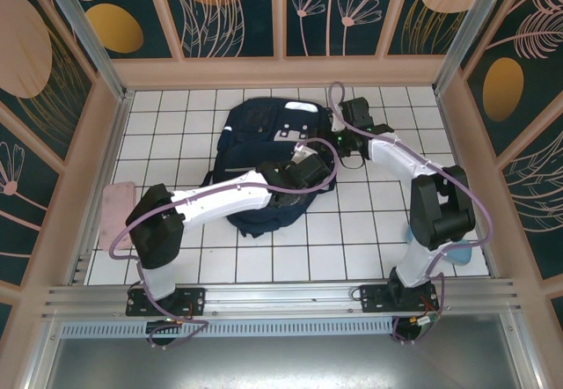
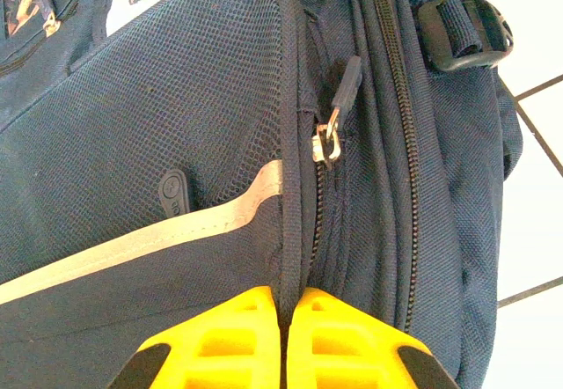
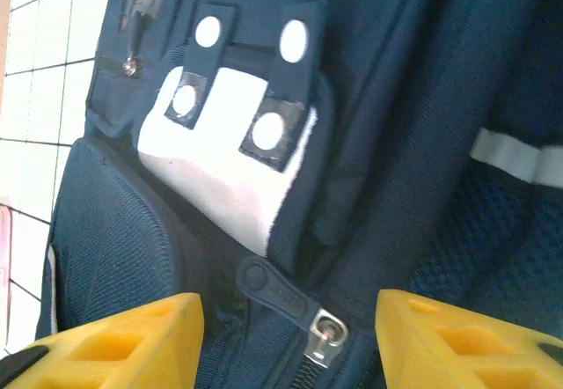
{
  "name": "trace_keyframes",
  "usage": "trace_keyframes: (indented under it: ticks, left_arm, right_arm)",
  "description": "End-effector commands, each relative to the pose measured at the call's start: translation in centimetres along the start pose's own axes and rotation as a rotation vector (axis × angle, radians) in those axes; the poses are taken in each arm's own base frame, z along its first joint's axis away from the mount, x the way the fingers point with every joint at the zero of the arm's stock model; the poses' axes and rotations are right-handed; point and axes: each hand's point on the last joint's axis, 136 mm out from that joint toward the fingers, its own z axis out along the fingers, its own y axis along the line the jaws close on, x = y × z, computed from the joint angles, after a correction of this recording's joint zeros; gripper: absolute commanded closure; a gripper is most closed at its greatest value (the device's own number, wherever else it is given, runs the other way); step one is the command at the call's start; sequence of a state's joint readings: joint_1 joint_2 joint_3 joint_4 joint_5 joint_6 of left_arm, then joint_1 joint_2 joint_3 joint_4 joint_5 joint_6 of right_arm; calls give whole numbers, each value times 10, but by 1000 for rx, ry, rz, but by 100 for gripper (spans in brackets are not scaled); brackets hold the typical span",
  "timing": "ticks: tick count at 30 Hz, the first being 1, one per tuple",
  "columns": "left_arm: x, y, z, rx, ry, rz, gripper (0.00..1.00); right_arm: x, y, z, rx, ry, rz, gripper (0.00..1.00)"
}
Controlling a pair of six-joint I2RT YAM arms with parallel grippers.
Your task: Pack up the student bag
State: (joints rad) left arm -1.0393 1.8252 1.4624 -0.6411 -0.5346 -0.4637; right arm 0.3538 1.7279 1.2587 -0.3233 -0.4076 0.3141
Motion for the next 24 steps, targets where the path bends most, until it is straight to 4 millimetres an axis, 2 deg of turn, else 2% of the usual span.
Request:
trace_keyframes:
  ticks: [1, 7, 10, 14, 17, 24]
  left_arm:
    - [-18, 22, -14, -42, -79, -75, 100]
    - [-17, 25, -17, -44, -97, -92, 100]
    - [-17, 26, -17, -41, -99, -96, 100]
    - [-16, 26, -17, -43, -100, -99, 100]
    - [-16, 26, -17, -42, -100, -98, 100]
    - [-14, 26, -17, -41, -96, -98, 100]
  right_arm:
    - [8, -8, 5, 49, 77, -152, 44]
    - [19, -5, 15, 60, 137, -281, 45]
    - [18, -4, 16, 80, 137, -317, 45]
    - [9, -17, 19, 167, 112, -298, 45]
    - [-1, -28, 14, 248, 66, -270, 52]
    - [-15, -23, 3, 257, -7, -254, 62]
